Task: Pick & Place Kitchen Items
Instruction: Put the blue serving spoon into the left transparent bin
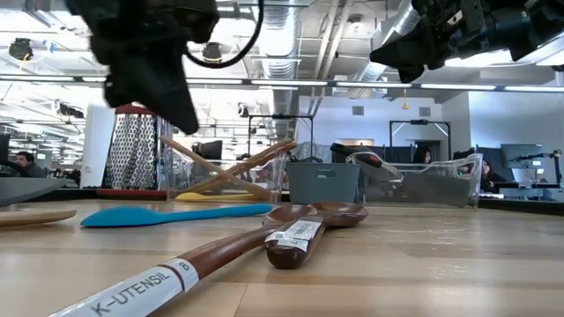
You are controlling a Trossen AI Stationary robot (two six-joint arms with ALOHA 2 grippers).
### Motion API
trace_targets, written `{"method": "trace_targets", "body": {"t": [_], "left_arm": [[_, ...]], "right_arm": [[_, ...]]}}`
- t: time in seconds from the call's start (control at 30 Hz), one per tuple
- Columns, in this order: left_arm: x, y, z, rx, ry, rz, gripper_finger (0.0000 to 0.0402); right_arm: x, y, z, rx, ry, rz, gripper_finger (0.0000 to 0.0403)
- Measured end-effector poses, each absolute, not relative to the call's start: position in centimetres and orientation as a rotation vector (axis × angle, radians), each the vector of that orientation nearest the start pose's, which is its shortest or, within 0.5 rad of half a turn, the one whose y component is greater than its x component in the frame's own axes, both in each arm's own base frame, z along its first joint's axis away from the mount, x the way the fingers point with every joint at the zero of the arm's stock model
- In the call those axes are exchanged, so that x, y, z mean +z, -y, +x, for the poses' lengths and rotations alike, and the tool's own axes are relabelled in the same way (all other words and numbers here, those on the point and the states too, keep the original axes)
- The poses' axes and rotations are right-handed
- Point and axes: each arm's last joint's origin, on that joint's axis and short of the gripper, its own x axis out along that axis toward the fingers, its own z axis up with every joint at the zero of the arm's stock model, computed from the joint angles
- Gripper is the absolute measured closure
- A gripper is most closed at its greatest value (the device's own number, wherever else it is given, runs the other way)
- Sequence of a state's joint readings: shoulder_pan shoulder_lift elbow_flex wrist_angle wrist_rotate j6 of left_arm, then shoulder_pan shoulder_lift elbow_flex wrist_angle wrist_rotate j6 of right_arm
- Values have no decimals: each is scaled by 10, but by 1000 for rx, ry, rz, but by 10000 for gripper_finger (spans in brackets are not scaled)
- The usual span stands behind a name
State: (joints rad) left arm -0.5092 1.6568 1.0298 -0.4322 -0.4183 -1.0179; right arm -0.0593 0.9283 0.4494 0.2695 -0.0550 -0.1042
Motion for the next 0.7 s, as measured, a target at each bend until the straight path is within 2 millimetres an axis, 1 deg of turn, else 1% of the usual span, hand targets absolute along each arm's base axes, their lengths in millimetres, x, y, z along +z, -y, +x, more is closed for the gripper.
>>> {"method": "trace_targets", "body": {"t": [0.13,0.37,0.57,0.7], "left_arm": [[178,158,284,387,-909,-484,401],[152,167,286,344,-1111,-614,401],[137,169,287,344,-1170,-614,401],[130,169,289,390,-1147,-575,400]], "right_arm": [[235,10,201,6,-210,-91,401],[235,10,201,7,-209,-91,401],[235,10,201,7,-209,-91,401],[235,10,201,7,-209,-91,401]]}}
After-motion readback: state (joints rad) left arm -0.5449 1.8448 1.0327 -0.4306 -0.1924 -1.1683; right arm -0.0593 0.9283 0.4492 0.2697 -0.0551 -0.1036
